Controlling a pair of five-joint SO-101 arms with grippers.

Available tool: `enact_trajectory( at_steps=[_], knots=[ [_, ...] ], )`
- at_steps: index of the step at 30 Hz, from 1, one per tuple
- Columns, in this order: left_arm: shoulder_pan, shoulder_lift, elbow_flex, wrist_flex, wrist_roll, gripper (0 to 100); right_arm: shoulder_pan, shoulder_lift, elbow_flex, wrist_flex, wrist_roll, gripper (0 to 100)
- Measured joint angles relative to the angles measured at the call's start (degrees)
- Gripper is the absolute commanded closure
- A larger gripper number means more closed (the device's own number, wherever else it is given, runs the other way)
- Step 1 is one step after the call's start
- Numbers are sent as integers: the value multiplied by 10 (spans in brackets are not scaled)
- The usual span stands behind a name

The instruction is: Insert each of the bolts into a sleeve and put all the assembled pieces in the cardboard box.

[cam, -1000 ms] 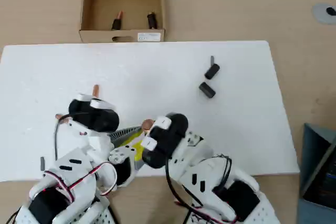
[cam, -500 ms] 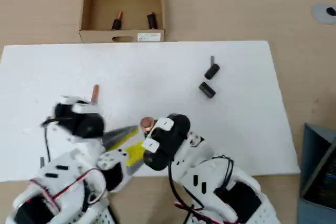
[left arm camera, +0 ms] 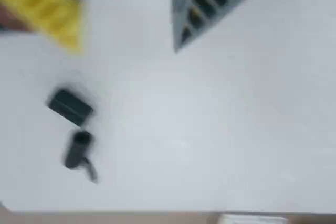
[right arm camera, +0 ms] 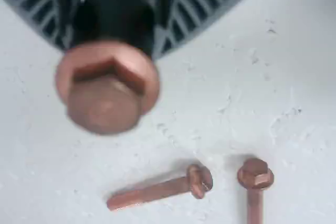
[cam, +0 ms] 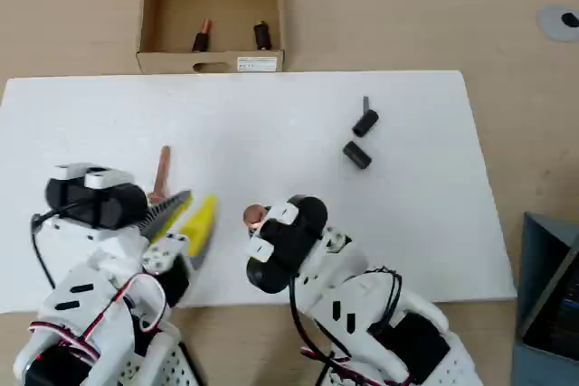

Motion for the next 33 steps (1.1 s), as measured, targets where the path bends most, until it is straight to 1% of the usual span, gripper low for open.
enact_trajectory(
  at_steps=[3, 7, 11, 13, 15, 19, 23, 27, 30, 33],
  knots=[
    [-51, 0, 0, 0, 0, 998, 40, 0, 0, 0, 0, 989],
    [-136, 0, 12, 0, 0, 998, 120, 0, 0, 1, 0, 989],
    [-229, 0, 83, -16, 0, 998, 209, 0, 0, 18, 0, 989],
    [-272, 0, 127, -38, -6, 998, 241, 0, 0, 18, 0, 989],
    [-302, 0, 176, -67, -30, 998, 258, 0, 0, 18, 0, 989],
    [-322, 4, 271, -121, -89, 998, 266, 0, -4, 18, 0, 989],
    [-324, 4, 334, -156, -108, 998, 266, 10, -48, 18, 0, 989],
    [-324, 4, 369, -170, -108, 998, 266, 115, -129, 18, 0, 989],
    [-324, 4, 372, -170, -108, 998, 266, 222, -200, 17, 0, 989],
    [-324, 4, 372, -170, -108, 998, 266, 338, -283, -10, 0, 989]
  ],
)
